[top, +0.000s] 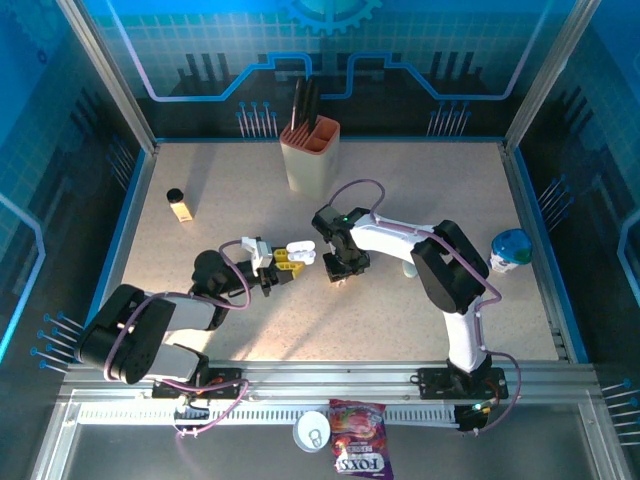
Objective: Insert wireless bluetooth earbuds into charging case
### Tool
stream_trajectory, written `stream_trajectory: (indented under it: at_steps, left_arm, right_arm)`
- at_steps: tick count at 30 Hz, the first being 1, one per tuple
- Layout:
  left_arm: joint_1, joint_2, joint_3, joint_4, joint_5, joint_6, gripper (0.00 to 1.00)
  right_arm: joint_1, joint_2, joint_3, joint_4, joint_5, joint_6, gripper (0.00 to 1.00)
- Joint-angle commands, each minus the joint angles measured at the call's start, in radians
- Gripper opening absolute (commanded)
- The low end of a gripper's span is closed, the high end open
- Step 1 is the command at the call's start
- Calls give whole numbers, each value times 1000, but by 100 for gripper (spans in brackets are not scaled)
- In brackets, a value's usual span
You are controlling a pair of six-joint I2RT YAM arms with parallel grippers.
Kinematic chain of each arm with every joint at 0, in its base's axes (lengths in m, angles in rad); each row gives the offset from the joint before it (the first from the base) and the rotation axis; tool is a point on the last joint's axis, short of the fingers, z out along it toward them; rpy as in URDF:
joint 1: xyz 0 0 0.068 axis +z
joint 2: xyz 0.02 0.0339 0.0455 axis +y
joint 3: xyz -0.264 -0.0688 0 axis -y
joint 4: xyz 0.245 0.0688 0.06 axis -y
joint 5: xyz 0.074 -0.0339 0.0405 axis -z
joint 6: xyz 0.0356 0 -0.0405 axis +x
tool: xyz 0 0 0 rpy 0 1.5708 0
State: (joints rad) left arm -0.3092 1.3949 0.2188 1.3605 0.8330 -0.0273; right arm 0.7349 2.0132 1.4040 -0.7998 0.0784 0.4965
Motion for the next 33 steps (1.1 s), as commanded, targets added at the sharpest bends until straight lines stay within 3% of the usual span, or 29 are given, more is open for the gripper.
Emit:
stream_trajectory:
  at_steps: [1, 6, 19, 33]
  left_arm:
    - [10, 9, 5, 40, 27, -11, 8]
    - [10, 19, 10, 40, 29, -10, 8]
    - [9, 36, 11, 41, 14, 2, 8]
    - [-18, 85, 48, 29, -118, -19, 7]
  right_arm:
    - [11, -24, -27, -46, 16, 10, 39]
    - [6, -39, -33, -52, 4, 11, 28]
    - [-2, -132, -89, 60, 7, 17, 22]
    - [-73, -469, -404, 590, 5, 25, 22]
